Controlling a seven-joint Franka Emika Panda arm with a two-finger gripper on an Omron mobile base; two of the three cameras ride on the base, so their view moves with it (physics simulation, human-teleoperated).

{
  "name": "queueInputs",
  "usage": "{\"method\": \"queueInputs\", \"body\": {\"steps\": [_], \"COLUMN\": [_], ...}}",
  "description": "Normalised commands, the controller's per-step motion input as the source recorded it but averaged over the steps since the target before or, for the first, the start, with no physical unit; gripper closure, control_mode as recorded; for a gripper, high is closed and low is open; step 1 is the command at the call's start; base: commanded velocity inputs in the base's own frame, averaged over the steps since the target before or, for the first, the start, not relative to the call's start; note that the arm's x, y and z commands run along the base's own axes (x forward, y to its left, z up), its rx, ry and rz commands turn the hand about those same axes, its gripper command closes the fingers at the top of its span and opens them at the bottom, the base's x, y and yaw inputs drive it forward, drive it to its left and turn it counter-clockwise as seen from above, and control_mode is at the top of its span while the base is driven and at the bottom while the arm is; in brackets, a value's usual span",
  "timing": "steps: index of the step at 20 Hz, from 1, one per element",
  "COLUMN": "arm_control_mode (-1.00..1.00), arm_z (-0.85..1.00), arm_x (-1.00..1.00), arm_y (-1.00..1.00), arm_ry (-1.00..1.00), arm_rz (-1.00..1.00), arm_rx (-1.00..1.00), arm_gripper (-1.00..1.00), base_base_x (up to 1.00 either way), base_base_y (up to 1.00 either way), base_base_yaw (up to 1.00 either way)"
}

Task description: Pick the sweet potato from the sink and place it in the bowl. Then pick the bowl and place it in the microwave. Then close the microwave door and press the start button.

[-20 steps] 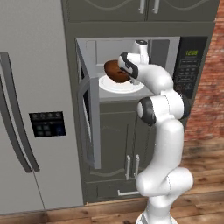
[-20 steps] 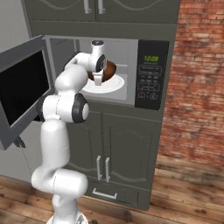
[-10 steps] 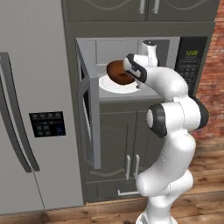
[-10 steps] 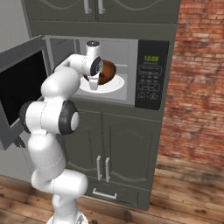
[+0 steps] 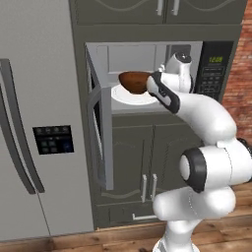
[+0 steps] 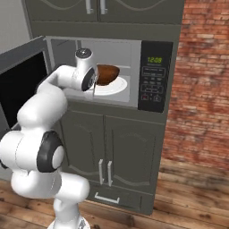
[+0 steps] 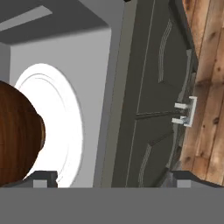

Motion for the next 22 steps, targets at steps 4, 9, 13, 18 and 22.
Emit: {"method": "queueInputs", "body": {"steps": [4, 9, 13, 18, 22], "arm_control_mode": [-1.0, -1.0, -1.0, -1.0, -1.0], "arm_z": [0.32, 0.62, 0.52, 0.65, 0.64], "arm_x": [-1.0, -1.0, -1.0, -1.0, -1.0], "arm_y": [0.0, 0.0, 0.0, 0.0, 0.0], "arm_ry": [-0.18, -0.05, 0.0, 0.0, 0.0], "arm_rz": [0.09, 0.15, 0.22, 0.14, 0.06], "arm_rx": [0.0, 0.0, 0.0, -0.04, -0.02], "arm_gripper": [-1.0, -1.0, -1.0, -1.0, -1.0], "base_base_x": [0.0, 0.0, 0.0, 0.0, 0.0], "base_base_y": [0.0, 0.0, 0.0, 0.0, 0.0], "base_base_yaw": [0.0, 0.0, 0.0, 0.0, 0.0]}}
